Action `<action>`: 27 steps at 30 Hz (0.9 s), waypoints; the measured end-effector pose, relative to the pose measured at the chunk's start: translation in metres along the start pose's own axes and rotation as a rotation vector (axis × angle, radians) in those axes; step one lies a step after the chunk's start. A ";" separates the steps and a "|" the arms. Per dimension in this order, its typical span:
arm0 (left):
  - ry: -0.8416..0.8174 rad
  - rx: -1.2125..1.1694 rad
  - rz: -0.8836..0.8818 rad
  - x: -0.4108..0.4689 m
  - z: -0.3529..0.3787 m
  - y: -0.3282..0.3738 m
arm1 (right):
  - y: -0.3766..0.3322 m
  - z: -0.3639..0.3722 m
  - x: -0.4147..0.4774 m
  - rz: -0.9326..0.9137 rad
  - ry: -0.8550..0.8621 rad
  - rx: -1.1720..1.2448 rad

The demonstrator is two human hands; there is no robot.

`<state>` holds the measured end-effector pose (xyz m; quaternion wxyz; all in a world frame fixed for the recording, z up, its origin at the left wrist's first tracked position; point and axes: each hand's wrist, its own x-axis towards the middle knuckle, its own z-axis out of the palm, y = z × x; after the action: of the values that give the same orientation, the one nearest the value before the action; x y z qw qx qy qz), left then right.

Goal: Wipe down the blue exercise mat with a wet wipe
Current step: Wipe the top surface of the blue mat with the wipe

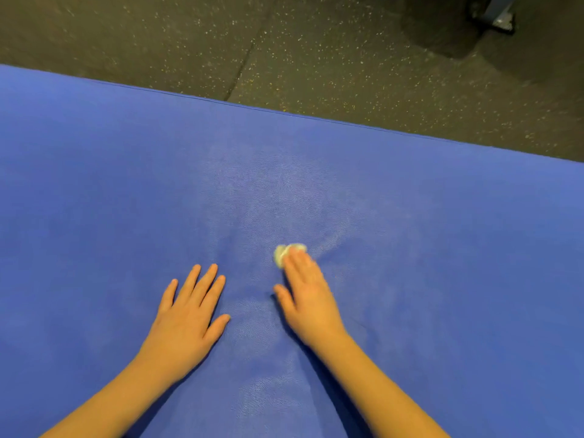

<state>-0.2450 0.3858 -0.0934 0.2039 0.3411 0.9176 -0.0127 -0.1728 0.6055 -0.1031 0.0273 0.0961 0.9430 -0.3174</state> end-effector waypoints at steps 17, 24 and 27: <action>-0.079 -0.136 -0.057 -0.040 -0.007 0.019 | 0.010 -0.028 -0.075 -0.094 -0.104 -0.120; -0.076 -0.161 -0.049 -0.062 -0.005 0.023 | -0.027 -0.015 -0.113 -0.094 -0.136 0.012; -0.066 -0.156 -0.053 -0.063 -0.003 0.022 | -0.011 -0.026 -0.118 -0.100 -0.057 -0.093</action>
<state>-0.1889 0.3643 -0.0635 0.2593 0.2991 0.9173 0.0422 -0.0594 0.5934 -0.0628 0.0428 0.0384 0.9591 -0.2771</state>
